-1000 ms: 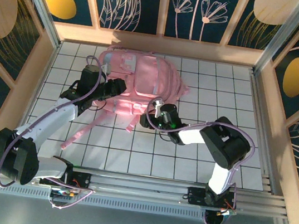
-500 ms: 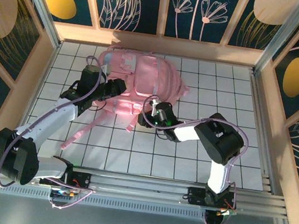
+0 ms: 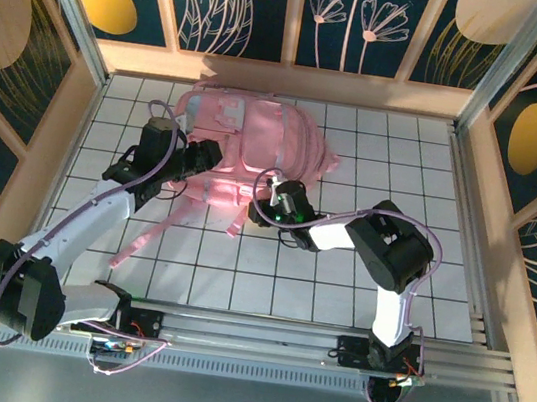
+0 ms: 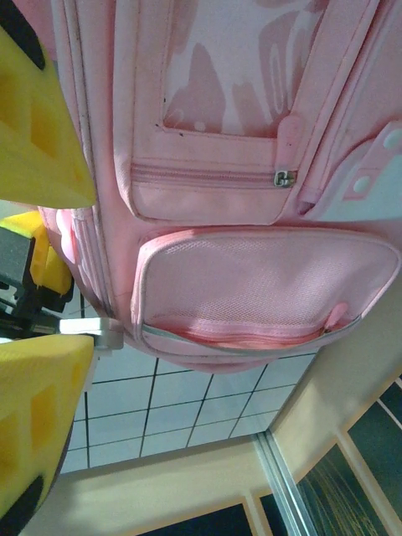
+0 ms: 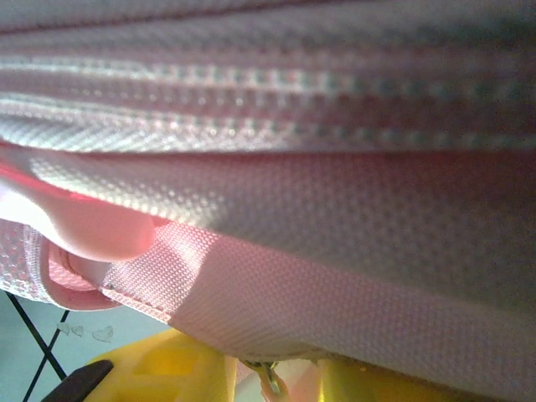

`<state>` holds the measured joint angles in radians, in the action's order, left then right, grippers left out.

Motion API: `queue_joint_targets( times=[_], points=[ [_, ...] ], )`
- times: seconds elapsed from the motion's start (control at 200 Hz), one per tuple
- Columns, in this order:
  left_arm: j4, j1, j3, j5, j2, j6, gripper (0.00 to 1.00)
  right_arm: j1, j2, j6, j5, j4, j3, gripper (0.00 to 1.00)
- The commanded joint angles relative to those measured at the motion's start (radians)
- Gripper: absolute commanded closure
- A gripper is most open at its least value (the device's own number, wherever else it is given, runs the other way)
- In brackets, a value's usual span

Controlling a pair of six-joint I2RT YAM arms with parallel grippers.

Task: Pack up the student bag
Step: Zip the student bag at the top-center of the table.

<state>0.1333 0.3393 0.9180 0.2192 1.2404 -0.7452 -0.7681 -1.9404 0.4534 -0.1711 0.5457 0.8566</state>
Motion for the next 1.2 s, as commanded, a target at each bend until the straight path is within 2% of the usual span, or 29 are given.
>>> queue_joint_targets(
  times=[0.0,0.41,0.821,0.966,1.196],
  points=[
    [0.003,0.003,0.006,-0.012,-0.011,-0.014,0.55,-0.023,-0.032,-0.002,0.025,-0.067,-0.025,0.72],
    [0.0,0.003,-0.02,-0.023,-0.035,-0.025,0.55,-0.09,-0.042,0.013,0.18,-0.104,-0.057,0.72],
    [0.003,0.003,-0.028,-0.035,-0.051,-0.037,0.55,-0.12,0.018,0.025,0.24,-0.116,-0.119,0.67],
    [-0.006,0.004,-0.034,-0.032,-0.043,-0.042,0.55,-0.119,-0.008,0.014,0.24,-0.117,-0.1,0.74],
    [0.009,0.004,-0.038,-0.05,-0.038,-0.054,0.55,-0.114,-0.023,-0.002,0.261,-0.166,-0.052,0.94]
  ],
)
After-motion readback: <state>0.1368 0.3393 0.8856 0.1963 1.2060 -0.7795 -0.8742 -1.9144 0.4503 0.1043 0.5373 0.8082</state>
